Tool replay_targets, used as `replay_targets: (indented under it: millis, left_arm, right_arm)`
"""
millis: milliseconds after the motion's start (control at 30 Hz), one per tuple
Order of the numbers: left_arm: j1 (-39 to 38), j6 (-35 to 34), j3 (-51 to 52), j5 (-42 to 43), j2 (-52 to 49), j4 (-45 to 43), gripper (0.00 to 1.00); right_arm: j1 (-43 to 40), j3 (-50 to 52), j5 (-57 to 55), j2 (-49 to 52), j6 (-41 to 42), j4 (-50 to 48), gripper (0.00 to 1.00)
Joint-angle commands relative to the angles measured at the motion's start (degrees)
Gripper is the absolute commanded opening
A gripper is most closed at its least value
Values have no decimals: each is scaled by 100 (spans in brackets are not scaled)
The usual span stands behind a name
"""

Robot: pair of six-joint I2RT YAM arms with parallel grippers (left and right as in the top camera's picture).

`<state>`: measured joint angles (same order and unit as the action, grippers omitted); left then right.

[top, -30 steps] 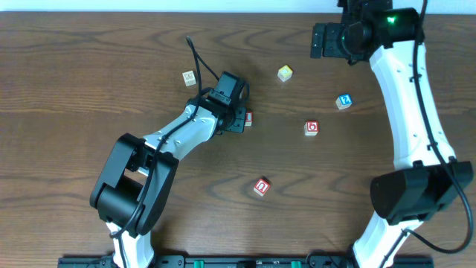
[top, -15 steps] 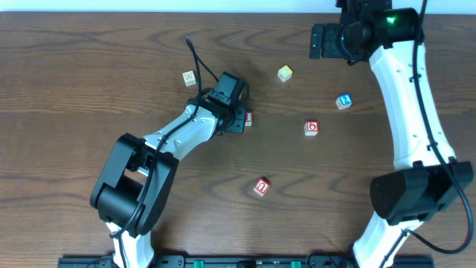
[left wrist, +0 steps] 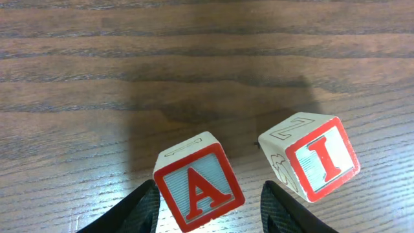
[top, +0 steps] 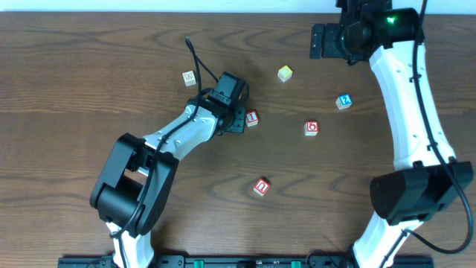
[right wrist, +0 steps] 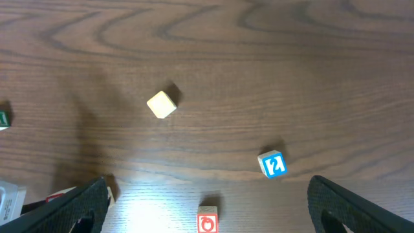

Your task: Spell out Ai2

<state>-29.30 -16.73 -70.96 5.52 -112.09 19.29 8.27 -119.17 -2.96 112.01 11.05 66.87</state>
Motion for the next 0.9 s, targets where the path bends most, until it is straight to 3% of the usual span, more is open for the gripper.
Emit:
replay_targets:
  millis: [0, 367, 700, 867]
  left_arm:
    - [2, 0, -50, -295, -105, 11, 51]
    - [2, 101, -50, -444, -105, -177, 49]
    - [20, 219, -236, -645, -103, -568, 56]
    - [52, 216, -699, -986, -46, -437, 52]
  right_arm:
    - [-20, -11, 26, -66, -81, 22, 97]
    - [-20, -11, 26, -66, -83, 20, 97]
    - [-22, -11, 24, -66, -85, -46, 97]
    - [-35, 7, -31, 61, -219, -107, 95]
